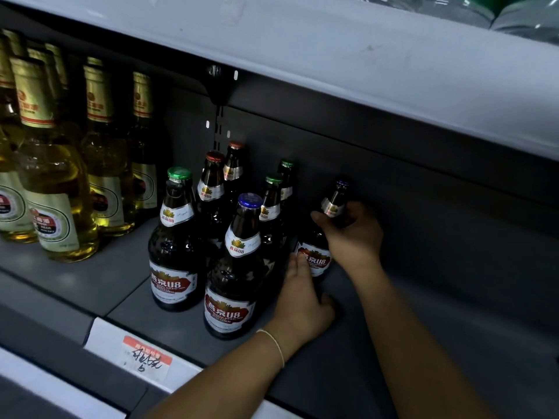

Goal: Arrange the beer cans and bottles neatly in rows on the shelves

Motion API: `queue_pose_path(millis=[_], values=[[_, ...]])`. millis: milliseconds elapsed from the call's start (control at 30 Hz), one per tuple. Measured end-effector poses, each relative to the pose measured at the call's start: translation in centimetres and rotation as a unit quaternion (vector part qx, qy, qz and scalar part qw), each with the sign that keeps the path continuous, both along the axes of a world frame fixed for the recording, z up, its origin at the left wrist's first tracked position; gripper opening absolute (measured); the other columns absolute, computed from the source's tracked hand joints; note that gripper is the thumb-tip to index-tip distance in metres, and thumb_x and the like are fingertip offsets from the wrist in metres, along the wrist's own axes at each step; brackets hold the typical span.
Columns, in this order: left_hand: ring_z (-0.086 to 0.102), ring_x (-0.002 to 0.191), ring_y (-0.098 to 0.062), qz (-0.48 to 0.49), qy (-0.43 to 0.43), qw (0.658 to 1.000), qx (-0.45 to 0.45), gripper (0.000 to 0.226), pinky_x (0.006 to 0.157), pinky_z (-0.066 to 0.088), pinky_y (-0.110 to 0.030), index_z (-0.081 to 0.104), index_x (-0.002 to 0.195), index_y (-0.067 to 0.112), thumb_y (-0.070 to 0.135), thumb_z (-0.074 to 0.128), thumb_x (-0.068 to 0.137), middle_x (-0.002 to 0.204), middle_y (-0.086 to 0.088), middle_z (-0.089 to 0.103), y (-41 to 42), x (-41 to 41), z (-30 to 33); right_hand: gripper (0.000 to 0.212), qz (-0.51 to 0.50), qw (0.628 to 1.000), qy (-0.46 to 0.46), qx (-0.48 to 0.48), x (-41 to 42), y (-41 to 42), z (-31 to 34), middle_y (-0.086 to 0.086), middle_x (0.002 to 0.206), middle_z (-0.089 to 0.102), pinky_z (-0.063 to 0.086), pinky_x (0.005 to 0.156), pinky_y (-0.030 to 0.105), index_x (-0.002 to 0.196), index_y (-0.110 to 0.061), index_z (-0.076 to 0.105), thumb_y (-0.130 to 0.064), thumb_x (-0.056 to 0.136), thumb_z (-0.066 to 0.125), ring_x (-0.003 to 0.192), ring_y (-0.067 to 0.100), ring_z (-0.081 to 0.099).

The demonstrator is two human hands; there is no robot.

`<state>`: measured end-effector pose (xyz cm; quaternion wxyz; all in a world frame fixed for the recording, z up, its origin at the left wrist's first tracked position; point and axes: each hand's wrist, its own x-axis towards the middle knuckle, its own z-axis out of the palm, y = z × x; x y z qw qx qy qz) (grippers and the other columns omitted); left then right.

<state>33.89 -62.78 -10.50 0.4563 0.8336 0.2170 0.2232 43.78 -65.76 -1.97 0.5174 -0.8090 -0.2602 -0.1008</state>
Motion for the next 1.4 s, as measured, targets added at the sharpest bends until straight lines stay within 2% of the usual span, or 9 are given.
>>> queue_pose_path(millis=[67,200,533,700,833,967,1100,1333,1400], values=[[-0.001,0.149,-0.016,0.0,0.002,1.0,0.001,0.091,0.109,-0.002,-0.01,0.001,0.154,0.007,0.019,0.06,0.086,0.163,-0.008,0.0,0.0,0.0,0.1,0.035,-0.001,1.0,0.0,0.002,-0.1,0.0,0.0,-0.01,0.087,0.061,0.042,0.071,0.018,0.091,-0.025,0.058,-0.036,0.073,0.085,0.076,0.004,0.057],[0.001,0.15,-0.016,-0.002,0.002,1.0,0.001,0.089,0.109,-0.001,-0.01,0.003,0.154,0.007,0.017,0.059,0.086,0.162,-0.009,0.002,0.2,-0.1,0.1,0.035,-0.003,1.0,-0.006,-0.004,-0.2,-0.1,0.0,-0.012,0.085,0.059,0.041,0.067,0.016,0.092,-0.025,0.058,-0.037,0.073,0.085,0.074,0.002,0.056],[0.001,0.15,-0.017,-0.017,0.014,1.0,-0.014,0.089,0.111,-0.001,-0.012,0.002,0.154,0.007,0.021,0.06,0.087,0.163,-0.009,0.001,0.3,-0.5,0.4,0.039,-0.016,1.0,-0.004,-0.002,-0.1,0.0,-0.3,-0.006,0.096,0.066,0.05,0.079,0.026,0.101,-0.019,0.066,-0.039,0.073,0.084,0.088,0.011,0.064],[0.004,0.149,-0.019,-0.002,0.019,1.0,-0.012,0.087,0.111,0.001,-0.014,0.003,0.154,0.008,0.021,0.058,0.088,0.162,-0.01,0.003,-0.2,-0.6,0.4,0.059,0.007,0.998,-0.007,-0.059,0.5,-1.0,-1.0,-0.001,0.122,0.066,0.048,0.096,0.029,0.132,-0.02,0.058,-0.039,0.08,0.078,0.112,0.015,0.062],[0.016,0.146,-0.025,0.021,0.011,1.0,0.002,0.082,0.112,0.009,-0.017,0.013,0.152,0.006,0.018,0.058,0.085,0.158,-0.013,0.013,-0.7,-0.9,0.9,0.064,0.012,0.996,-0.014,-0.083,0.2,-2.3,-1.1,0.001,0.135,0.06,0.042,0.098,0.024,0.141,-0.019,0.049,-0.037,0.085,0.074,0.124,0.018,0.056],[0.038,0.128,-0.025,0.032,-0.051,0.997,0.044,0.07,0.111,0.032,-0.03,0.034,0.143,0.008,0.02,0.052,0.076,0.136,-0.009,0.037,-1.4,-1.9,1.5,0.055,0.004,0.998,-0.021,-0.055,-0.4,-4.4,-1.3,0.004,0.129,0.064,0.042,0.09,0.018,0.138,-0.013,0.053,-0.03,0.09,0.07,0.117,0.017,0.061],[0.049,0.117,-0.019,0.003,-0.088,0.993,0.078,0.054,0.103,0.043,-0.033,0.051,0.129,0.009,0.02,0.048,0.076,0.122,-0.005,0.053,-2.1,-2.2,2.2,0.045,-0.034,0.998,-0.053,-0.014,-0.8,-7.8,-1.5,0.008,0.116,0.07,0.049,0.09,0.025,0.13,-0.006,0.06,-0.025,0.091,0.069,0.105,0.019,0.066],[0.05,0.123,-0.021,-0.06,-0.103,0.988,0.1,0.047,0.106,0.038,-0.026,0.05,0.134,0.005,0.011,0.059,0.088,0.13,-0.01,0.055,-6.2,0.1,6.0,0.037,-0.105,0.993,-0.051,0.02,-0.2,-16.3,-0.4,0.005,0.103,0.072,0.052,0.083,0.024,0.125,-0.006,0.062,-0.023,0.093,0.066,0.09,0.013,0.066],[0.049,0.125,-0.022,-0.081,-0.108,0.984,0.113,0.046,0.104,0.035,-0.023,0.049,0.136,0.005,0.012,0.057,0.091,0.131,-0.012,0.055,-8.3,1.5,7.1,0.036,-0.119,0.991,-0.06,0.019,0.1,-19.2,0.0,-0.001,0.095,0.069,0.051,0.079,0.018,0.125,-0.006,0.063,-0.022,0.093,0.065,0.08,0.001,0.063]])
